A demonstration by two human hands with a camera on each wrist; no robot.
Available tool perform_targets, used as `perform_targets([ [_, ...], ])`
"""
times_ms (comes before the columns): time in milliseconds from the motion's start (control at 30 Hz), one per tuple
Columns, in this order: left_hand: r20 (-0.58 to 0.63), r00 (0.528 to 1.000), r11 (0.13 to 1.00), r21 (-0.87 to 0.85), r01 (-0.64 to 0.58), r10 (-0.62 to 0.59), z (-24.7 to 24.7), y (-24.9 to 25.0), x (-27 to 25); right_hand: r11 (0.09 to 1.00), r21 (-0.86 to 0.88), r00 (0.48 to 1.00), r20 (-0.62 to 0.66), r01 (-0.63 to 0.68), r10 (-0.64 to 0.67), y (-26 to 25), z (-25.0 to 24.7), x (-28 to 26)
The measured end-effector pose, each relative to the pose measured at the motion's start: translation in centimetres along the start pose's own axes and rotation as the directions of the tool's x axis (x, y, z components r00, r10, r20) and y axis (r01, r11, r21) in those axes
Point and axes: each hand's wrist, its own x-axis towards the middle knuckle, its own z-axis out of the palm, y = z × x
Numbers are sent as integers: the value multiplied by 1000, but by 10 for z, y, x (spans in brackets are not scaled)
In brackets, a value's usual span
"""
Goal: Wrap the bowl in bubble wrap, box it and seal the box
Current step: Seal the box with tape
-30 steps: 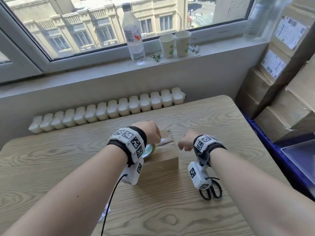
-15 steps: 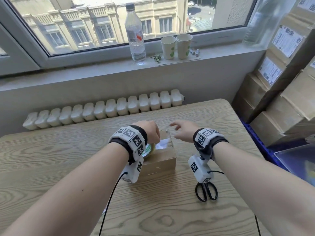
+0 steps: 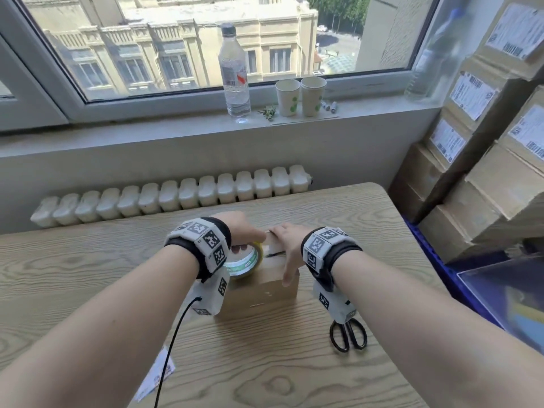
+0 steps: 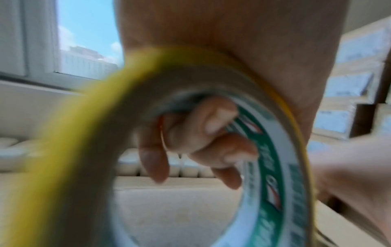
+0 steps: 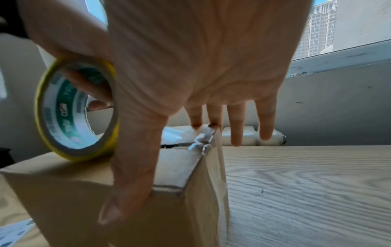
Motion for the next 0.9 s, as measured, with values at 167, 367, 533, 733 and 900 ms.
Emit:
perform_targets([
  [167, -34, 999, 987, -158, -13, 8, -16, -57, -13, 998, -49, 999, 19, -40, 41, -9, -2, -2],
  [367, -99, 995, 981, -190, -37, 18, -15, -91, -23, 992, -90, 996, 9, -85, 86, -17, -2, -5],
  [533, -184, 983, 990, -139, -27, 1, -25, -112, -33, 983, -121, 990, 4, -138, 139, -23, -1, -9],
  [733, -270, 962, 992, -127, -5, -30, -13, -131, -43, 963, -199, 982, 4, -182, 187, -33, -1, -5],
  [900, -318, 948, 990, -139, -38, -8, -4, -133, -41, 935, -277, 975, -45, -221, 217, -43, 4, -3],
])
